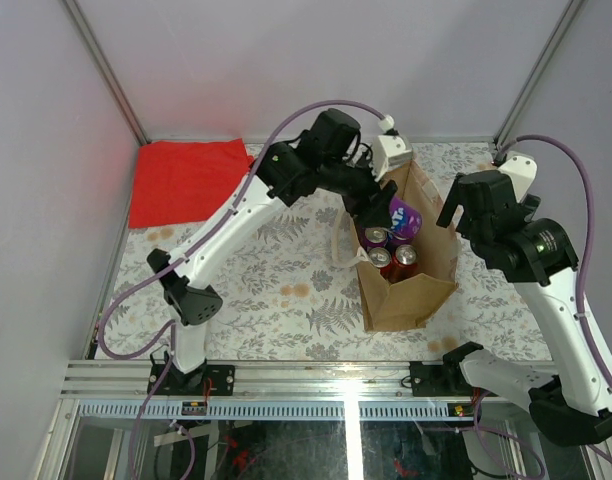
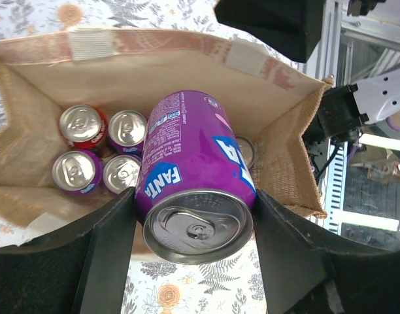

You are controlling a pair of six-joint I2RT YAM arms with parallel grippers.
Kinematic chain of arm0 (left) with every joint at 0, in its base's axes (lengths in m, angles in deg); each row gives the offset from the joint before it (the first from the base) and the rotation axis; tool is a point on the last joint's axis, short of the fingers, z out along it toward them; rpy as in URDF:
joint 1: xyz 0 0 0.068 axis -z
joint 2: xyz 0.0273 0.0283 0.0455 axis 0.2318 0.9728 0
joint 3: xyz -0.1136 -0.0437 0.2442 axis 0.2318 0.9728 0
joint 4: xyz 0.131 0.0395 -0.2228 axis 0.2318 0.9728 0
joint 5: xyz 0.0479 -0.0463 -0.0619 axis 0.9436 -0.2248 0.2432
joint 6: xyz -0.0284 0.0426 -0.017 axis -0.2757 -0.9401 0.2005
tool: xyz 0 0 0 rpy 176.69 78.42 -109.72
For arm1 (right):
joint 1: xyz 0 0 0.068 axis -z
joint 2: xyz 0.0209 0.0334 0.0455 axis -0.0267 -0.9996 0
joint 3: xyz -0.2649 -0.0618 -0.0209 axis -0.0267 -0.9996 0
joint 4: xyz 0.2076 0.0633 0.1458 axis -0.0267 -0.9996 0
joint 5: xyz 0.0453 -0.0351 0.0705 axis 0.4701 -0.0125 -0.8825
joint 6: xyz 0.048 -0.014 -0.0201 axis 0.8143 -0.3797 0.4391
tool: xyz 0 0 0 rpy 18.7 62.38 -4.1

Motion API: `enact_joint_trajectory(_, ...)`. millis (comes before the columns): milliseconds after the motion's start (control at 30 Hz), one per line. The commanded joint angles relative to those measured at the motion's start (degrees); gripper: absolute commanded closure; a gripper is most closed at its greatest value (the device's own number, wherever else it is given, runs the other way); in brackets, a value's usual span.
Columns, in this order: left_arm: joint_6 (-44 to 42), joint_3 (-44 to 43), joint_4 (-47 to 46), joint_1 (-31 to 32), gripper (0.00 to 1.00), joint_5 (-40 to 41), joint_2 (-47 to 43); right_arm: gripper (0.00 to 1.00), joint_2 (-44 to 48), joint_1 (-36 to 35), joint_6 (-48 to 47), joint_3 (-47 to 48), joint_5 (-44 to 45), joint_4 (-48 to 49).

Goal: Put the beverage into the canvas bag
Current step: Place the drink in the canvas bag.

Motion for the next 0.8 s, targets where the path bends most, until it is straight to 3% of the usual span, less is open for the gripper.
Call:
enact_joint_trajectory(0,-4.11,-0.56,-2.63,2.49,1.0,-1.47,1.68,0.01,1.93,0.24,2.75,0.19,2.98,-2.17)
enact_joint_trajectory(767,-23.58,3.04,18.27,10.96,1.0,5.29,4.17,0.01,6.17,0.25,3.06,-5.4,1.0,-3.51)
